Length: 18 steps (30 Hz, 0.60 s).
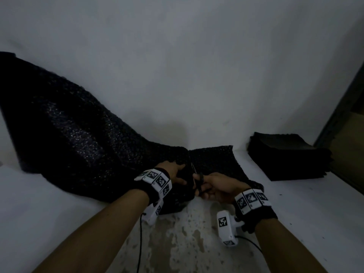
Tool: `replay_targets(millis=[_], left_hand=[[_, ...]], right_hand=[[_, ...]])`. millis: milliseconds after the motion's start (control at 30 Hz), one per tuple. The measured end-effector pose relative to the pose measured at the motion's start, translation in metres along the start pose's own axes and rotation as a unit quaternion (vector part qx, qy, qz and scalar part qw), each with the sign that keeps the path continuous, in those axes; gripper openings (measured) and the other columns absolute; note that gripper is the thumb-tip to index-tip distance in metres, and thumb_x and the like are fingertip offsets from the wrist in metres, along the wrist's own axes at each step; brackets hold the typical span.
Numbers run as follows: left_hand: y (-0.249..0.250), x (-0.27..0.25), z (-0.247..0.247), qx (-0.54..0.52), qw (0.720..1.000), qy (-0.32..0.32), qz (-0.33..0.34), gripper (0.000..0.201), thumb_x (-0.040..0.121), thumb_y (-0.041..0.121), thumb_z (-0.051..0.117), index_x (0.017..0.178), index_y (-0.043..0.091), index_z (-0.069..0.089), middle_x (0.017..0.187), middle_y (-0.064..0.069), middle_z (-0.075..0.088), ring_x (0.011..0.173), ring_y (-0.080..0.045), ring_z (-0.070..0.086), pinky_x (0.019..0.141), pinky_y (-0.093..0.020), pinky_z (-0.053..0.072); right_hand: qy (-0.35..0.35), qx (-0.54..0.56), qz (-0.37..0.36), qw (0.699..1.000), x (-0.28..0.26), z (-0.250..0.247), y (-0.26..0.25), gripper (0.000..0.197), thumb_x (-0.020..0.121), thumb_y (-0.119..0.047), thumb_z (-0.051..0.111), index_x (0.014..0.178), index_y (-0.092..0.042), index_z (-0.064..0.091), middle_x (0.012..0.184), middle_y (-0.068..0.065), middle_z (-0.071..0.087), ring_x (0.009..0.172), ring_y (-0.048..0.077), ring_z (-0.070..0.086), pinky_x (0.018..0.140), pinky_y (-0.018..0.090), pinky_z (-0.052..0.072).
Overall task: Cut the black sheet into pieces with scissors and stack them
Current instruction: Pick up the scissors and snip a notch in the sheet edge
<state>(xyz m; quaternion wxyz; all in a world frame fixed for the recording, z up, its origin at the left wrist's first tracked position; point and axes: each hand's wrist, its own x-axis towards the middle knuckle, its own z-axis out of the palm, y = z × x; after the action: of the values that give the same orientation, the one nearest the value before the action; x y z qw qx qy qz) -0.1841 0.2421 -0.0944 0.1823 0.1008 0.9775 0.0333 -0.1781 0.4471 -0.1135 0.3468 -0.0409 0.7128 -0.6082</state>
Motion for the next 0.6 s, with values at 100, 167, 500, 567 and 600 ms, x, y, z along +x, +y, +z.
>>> replay_targets(millis=[100, 167, 500, 567, 600], left_hand=[[-0.001, 0.001, 0.001, 0.000, 1.000, -0.003, 0.001, 0.079, 0.096, 0.056, 0.051, 0.159, 0.027, 0.013, 0.164, -0.014, 0.017, 0.146, -0.034, 0.027, 0.117, -0.038, 0.030], [-0.002, 0.001, 0.000, -0.002, 1.000, -0.005, 0.001, 0.077, 0.098, 0.054, 0.051, 0.159, 0.027, 0.014, 0.164, -0.014, 0.016, 0.147, -0.034, 0.026, 0.118, -0.038, 0.029], [-0.006, 0.002, 0.001, -0.008, 1.000, 0.006, 0.005, 0.070, 0.102, 0.043, 0.049, 0.159, 0.022, 0.015, 0.162, -0.013, 0.022, 0.144, -0.032, 0.031, 0.115, -0.033, 0.029], [-0.006, 0.003, 0.001, -0.008, 1.000, 0.006, 0.002, 0.067, 0.103, 0.039, 0.048, 0.159, 0.022, 0.015, 0.162, -0.013, 0.024, 0.143, -0.032, 0.033, 0.115, -0.034, 0.030], [-0.006, 0.004, 0.001, -0.008, 1.000, 0.006, 0.000, 0.065, 0.104, 0.036, 0.046, 0.159, 0.022, 0.015, 0.162, -0.013, 0.024, 0.143, -0.033, 0.033, 0.115, -0.035, 0.030]], right_hand=[[-0.014, 0.010, 0.000, 1.000, 0.002, -0.005, 0.002, 0.048, 0.079, -0.046, 0.072, 0.096, -0.002, 0.072, 0.080, 0.013, 0.069, 0.060, 0.017, 0.053, 0.057, 0.022, 0.047], [-0.015, 0.020, -0.002, 1.000, 0.007, -0.006, 0.000, 0.050, 0.075, -0.048, 0.076, 0.095, -0.002, 0.072, 0.080, 0.014, 0.069, 0.061, 0.018, 0.053, 0.058, 0.023, 0.048], [-0.003, 0.000, 0.020, 1.000, 0.032, -0.006, -0.015, 0.054, 0.075, -0.048, 0.076, 0.099, 0.000, 0.069, 0.078, 0.014, 0.068, 0.057, 0.017, 0.053, 0.058, 0.023, 0.047], [-0.007, -0.008, 0.027, 1.000, 0.032, -0.007, -0.016, 0.051, 0.075, -0.048, 0.075, 0.095, -0.001, 0.069, 0.077, 0.014, 0.069, 0.055, 0.017, 0.053, 0.057, 0.024, 0.045], [-0.012, -0.012, 0.030, 0.999, 0.033, -0.008, -0.016, 0.049, 0.076, -0.048, 0.074, 0.094, -0.002, 0.069, 0.076, 0.013, 0.068, 0.055, 0.016, 0.053, 0.056, 0.023, 0.044]])
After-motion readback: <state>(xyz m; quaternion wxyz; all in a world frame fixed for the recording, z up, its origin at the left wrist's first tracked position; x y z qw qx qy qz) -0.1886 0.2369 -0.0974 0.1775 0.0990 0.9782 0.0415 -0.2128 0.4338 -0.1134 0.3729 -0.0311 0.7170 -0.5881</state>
